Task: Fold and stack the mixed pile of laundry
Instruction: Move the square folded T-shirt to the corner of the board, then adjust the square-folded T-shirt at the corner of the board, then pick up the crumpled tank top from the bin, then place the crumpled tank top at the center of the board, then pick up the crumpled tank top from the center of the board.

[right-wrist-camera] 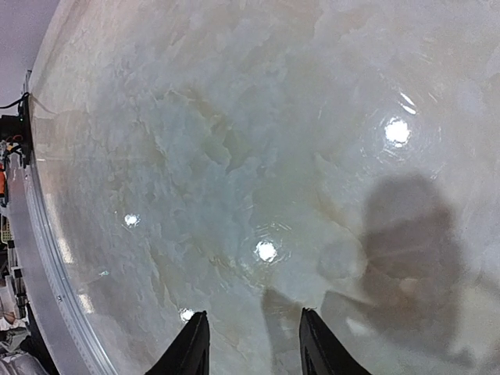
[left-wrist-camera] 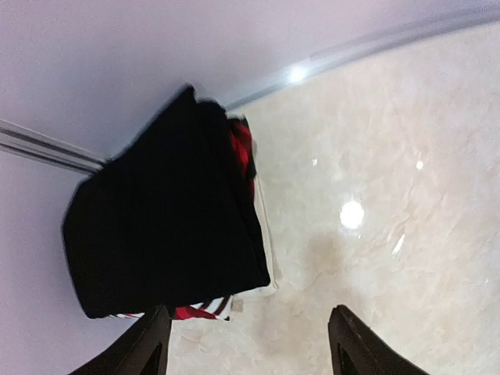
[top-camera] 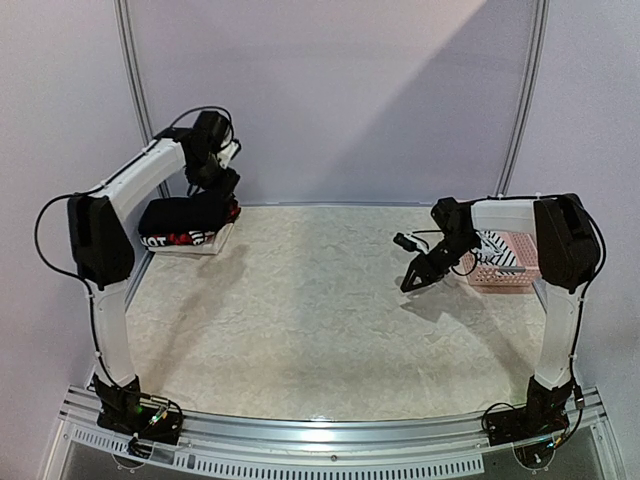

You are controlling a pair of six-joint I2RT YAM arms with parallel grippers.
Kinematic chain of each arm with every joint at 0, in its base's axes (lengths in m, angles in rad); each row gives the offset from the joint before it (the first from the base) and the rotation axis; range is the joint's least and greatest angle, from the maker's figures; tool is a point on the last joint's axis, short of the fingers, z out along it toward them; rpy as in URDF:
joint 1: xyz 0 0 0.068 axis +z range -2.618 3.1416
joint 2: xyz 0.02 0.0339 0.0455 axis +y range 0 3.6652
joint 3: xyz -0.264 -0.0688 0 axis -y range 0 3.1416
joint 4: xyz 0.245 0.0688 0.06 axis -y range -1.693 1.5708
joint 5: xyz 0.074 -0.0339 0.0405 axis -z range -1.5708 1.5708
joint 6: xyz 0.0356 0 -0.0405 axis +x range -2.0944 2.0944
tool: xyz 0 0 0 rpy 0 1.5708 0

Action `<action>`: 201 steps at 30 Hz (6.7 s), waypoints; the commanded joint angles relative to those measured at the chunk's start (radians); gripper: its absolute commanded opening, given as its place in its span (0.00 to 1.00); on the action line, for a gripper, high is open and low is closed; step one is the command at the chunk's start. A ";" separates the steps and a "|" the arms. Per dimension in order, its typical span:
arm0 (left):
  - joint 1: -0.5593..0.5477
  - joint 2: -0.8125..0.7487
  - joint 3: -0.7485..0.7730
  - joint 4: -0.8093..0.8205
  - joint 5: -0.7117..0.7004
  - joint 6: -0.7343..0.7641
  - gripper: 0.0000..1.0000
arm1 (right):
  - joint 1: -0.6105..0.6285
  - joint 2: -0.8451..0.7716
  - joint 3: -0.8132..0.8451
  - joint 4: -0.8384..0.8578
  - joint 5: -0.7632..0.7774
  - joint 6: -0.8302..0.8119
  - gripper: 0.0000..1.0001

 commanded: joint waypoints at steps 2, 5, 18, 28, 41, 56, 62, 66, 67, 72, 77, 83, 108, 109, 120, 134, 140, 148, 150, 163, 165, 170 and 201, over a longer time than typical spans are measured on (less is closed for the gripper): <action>-0.027 0.126 0.010 -0.080 -0.084 -0.001 0.72 | 0.006 -0.016 0.004 -0.025 -0.032 -0.024 0.39; -0.033 0.193 0.055 -0.107 -0.134 -0.017 0.71 | 0.006 -0.013 0.004 -0.025 -0.031 -0.027 0.39; -0.037 0.286 0.053 -0.056 -0.290 0.014 0.58 | 0.006 0.017 0.013 -0.037 -0.043 -0.033 0.38; -0.032 0.362 0.089 -0.059 -0.311 0.005 0.43 | 0.005 0.010 0.013 -0.041 -0.042 -0.033 0.38; -0.040 0.142 -0.060 -0.051 -0.377 0.014 0.00 | 0.004 0.008 0.010 -0.042 -0.045 -0.035 0.37; -0.039 0.172 -0.040 -0.184 -0.336 -0.030 0.24 | 0.004 0.011 0.014 -0.049 -0.050 -0.036 0.36; -0.109 0.005 -0.030 -0.165 -0.203 -0.078 0.48 | -0.024 -0.034 0.036 -0.078 -0.069 -0.039 0.37; -0.163 -0.122 -0.077 -0.157 -0.107 -0.114 0.51 | -0.081 -0.100 0.055 -0.103 -0.073 -0.043 0.38; -0.178 -0.149 -0.106 -0.147 -0.088 -0.125 0.52 | -0.104 -0.113 0.067 -0.114 -0.080 -0.044 0.38; -0.321 -0.281 -0.372 0.041 -0.032 -0.192 0.54 | -0.227 -0.190 0.146 -0.150 -0.009 -0.049 0.42; -0.466 -0.337 -0.621 0.293 -0.060 -0.287 0.55 | -0.281 -0.257 0.164 -0.115 0.210 -0.049 0.45; -0.577 -0.326 -0.804 0.532 -0.052 -0.419 0.56 | -0.357 -0.243 0.175 -0.017 0.378 0.049 0.44; -0.799 -0.255 -0.702 0.433 -0.053 -0.427 0.55 | -0.403 0.199 0.472 -0.073 0.532 0.032 0.01; -0.799 -0.263 -0.702 0.426 -0.060 -0.421 0.55 | -0.403 0.178 0.470 -0.077 0.535 0.027 0.00; -0.799 -0.374 -0.738 0.388 -0.160 -0.369 0.56 | -0.341 -0.280 0.514 -0.171 0.311 -0.042 0.00; -0.755 -0.506 -0.812 0.322 -0.328 -0.362 0.57 | -0.062 -0.499 0.608 -0.278 -0.324 -0.229 0.00; -0.731 -0.562 -0.836 0.328 -0.350 -0.360 0.58 | -0.063 -0.501 0.688 -0.051 -0.459 -0.013 0.00; -0.727 -0.589 -0.841 0.321 -0.366 -0.367 0.58 | -0.085 -0.413 0.764 0.053 -0.444 0.146 0.00; -0.726 -0.596 -0.850 0.313 -0.370 -0.370 0.58 | -0.101 -0.385 0.716 -0.008 -0.334 0.075 0.00; -0.729 -0.622 -0.921 0.279 -0.129 -0.297 0.57 | -0.123 -0.521 -0.124 -0.190 0.201 -0.359 0.36; -0.748 -0.589 -0.941 0.328 0.049 -0.294 0.55 | -0.123 -0.572 -0.171 -0.184 0.214 -0.374 0.38; -0.839 -0.415 -0.916 0.412 0.348 -0.384 0.48 | -0.123 -0.621 -0.293 -0.079 0.360 -0.431 0.38; -0.912 -0.103 -0.799 0.507 0.335 -0.743 0.08 | -0.067 0.042 0.143 -0.014 0.245 -0.239 0.02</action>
